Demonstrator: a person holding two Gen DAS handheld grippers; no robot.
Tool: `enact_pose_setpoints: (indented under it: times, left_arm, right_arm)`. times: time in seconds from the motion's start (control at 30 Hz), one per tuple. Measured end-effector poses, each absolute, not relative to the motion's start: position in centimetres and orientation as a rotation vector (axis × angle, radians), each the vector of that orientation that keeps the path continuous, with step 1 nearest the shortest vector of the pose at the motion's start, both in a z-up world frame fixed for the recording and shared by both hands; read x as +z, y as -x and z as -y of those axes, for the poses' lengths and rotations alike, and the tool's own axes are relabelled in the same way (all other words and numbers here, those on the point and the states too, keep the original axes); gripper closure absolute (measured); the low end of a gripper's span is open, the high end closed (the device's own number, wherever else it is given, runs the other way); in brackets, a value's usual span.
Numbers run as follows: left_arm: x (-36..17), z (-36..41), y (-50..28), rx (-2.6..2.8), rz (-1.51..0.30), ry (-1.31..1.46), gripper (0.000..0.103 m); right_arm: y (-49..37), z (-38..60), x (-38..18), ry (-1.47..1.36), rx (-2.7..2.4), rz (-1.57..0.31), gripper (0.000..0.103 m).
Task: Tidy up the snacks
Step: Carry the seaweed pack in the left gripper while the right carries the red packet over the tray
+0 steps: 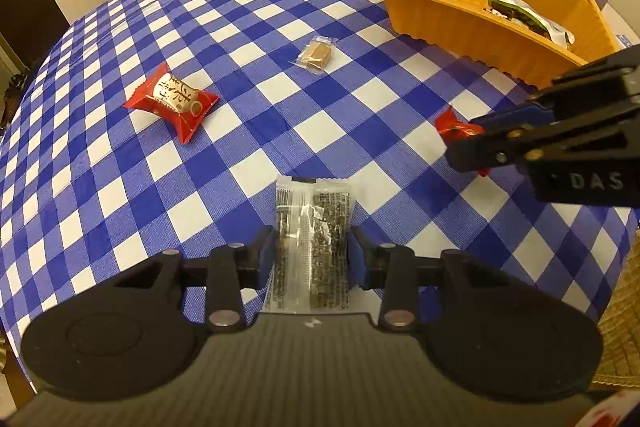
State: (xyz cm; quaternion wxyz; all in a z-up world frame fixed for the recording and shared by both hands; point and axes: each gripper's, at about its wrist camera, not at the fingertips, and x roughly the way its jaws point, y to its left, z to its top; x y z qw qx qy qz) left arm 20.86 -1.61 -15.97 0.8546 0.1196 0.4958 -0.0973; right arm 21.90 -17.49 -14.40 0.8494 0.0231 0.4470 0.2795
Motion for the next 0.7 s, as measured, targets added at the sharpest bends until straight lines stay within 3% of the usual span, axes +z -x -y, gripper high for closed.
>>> enact_pose_setpoints:
  times: [0.7]
  left_arm:
    - [-8.7,7.9,-21.1,-0.36,-0.897,-0.298,0.068]
  right_arm:
    - [-17.2,23.7,-10.1,-0.158,0.359,-0.918,0.082]
